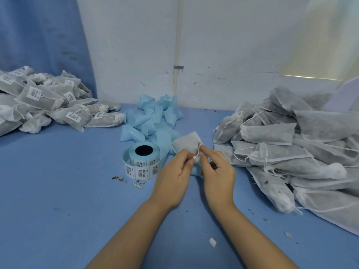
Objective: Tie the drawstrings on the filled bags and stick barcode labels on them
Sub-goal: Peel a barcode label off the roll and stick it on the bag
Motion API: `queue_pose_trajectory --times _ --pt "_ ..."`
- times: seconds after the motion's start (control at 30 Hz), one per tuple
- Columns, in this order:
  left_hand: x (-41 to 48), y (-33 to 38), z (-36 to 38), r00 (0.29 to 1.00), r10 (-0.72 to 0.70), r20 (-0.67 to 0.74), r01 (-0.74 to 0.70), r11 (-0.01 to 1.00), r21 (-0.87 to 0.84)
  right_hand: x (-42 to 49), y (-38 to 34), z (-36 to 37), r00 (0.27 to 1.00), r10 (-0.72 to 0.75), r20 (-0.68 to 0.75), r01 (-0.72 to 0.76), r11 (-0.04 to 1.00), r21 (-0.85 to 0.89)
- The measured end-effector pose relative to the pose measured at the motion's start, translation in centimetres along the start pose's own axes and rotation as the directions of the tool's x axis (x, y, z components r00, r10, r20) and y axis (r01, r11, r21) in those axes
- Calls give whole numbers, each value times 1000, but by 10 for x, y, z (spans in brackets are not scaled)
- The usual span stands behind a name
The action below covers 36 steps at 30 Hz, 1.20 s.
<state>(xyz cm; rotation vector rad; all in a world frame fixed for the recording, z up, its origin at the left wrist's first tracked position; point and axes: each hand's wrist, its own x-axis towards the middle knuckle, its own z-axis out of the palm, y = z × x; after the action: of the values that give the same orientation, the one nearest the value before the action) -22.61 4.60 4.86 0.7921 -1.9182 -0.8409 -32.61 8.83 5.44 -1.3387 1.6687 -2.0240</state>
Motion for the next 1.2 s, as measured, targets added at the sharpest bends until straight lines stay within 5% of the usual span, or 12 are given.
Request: queue_pose_trajectory --times 0.1,0.2,0.37,0.5,0.8,1.2 --pt "0 -3 1 1000 0 8 0 998 66 5 3 -2 985 160 -69 -150 980 133" --pt "0 -2 1 998 -35 -45 33 998 -45 8 3 -2 963 265 -53 -248 944 216" --pt "4 -2 -2 973 -128 -192 86 974 -211 2 -2 3 981 156 117 -165 984 70" --pt "1 0 -3 974 -56 -221 21 987 -157 -3 -3 7 987 71 144 -58 994 -95" --pt "6 3 2 961 -236 -142 111 804 -584 -2 -4 13 969 232 90 -235 972 26" --pt "10 -4 -1 983 -108 -150 39 914 -404 6 -9 4 839 419 347 -533 759 374"
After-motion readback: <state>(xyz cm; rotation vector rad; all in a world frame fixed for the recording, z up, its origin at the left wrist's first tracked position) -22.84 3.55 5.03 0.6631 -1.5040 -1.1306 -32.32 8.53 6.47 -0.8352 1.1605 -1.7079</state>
